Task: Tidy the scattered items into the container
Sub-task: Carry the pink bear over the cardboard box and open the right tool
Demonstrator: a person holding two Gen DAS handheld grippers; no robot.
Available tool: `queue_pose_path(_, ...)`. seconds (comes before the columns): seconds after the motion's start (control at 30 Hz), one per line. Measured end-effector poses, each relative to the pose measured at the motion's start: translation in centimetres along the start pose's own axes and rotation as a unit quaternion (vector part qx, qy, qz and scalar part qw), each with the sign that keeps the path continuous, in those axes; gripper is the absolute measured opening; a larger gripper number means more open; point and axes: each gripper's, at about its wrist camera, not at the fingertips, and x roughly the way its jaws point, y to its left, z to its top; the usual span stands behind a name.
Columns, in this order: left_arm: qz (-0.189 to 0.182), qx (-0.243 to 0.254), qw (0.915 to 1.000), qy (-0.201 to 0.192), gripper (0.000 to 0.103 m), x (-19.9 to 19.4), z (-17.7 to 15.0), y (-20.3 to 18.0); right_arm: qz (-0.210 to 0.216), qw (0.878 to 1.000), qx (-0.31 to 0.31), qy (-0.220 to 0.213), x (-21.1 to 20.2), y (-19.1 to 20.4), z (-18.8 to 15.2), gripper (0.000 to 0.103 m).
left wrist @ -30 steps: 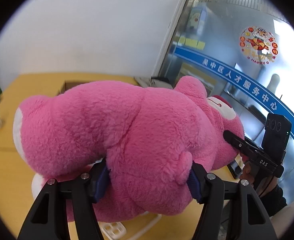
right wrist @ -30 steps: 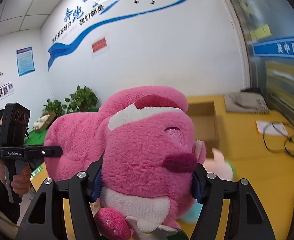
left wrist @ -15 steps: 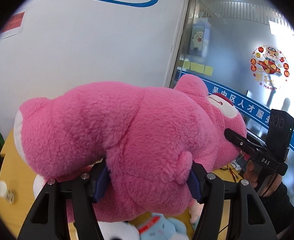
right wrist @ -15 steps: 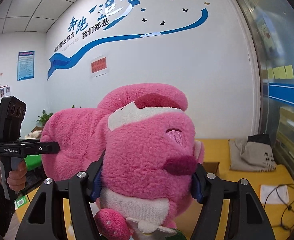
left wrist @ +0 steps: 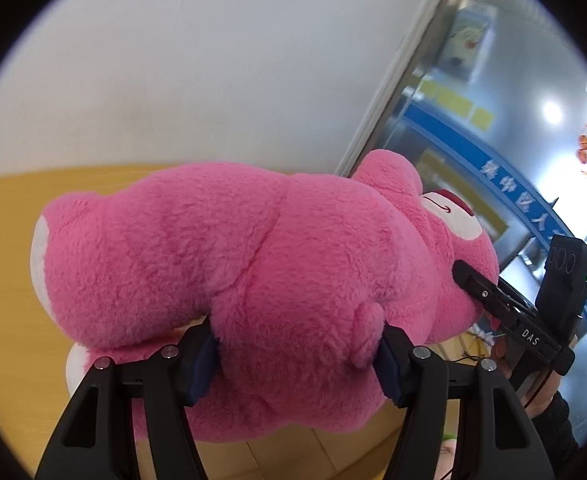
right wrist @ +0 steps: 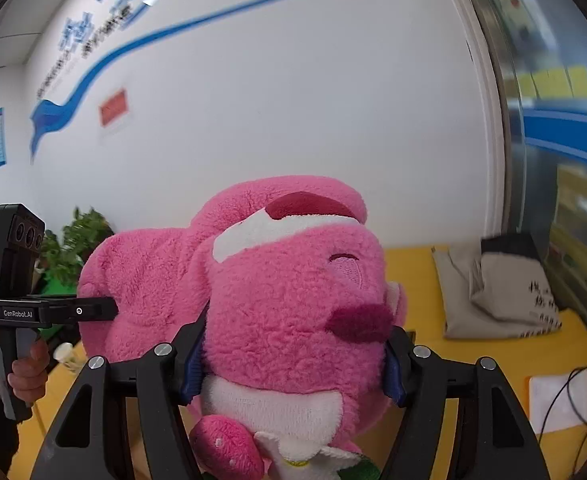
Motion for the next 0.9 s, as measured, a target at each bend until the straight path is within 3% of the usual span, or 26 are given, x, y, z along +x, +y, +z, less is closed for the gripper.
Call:
queue_pose_path(0.13,0.006,-0.023,0.9971,0.073,0.065,7.4,-1.8,2.5,-0.016,0.997,0.045,0.065,7.4,-4.2,-4.0,0.073)
queue_pose_path(0.3,0.026,-0.049,0.9873,0.149,0.065,12.8,-5.5,4.7,-0.031,0.985,0.089,0.146,13.0,-7.4,-9.5,0.073)
queue_pose_path(0.37,0.023,-0.056,0.9877,0.144,0.065,13.3,-5.4,5.3,-0.042,0.982,0.084,0.162,13.9,-7.4,-11.0,0.076)
queue_pose_path(0.6,0.03,-0.056,0.9878,0.142,0.067,13.4,-4.2,7.5,-0.091,0.978,0.089,0.167,12.6,-6.0,-10.6,0.078)
queue_pose_path(0.73,0.035,-0.07,0.9861,0.146,0.074,14.4,-3.0,8.0,-0.106,0.974,0.094,0.176,12.6,-6.3,-10.7,0.079)
queue_pose_path(0.83,0.038,-0.053,0.9881,0.139,0.075,13.2,-1.8,7.4,-0.111,0.97,0.113,0.185,13.2,-7.1,-10.9,0.086)
queue_pose_path(0.9,0.05,-0.04,0.9913,0.115,0.073,10.8,-1.0,7.0,-0.117,0.971,0.092,0.184,13.4,-7.2,-10.4,0.092)
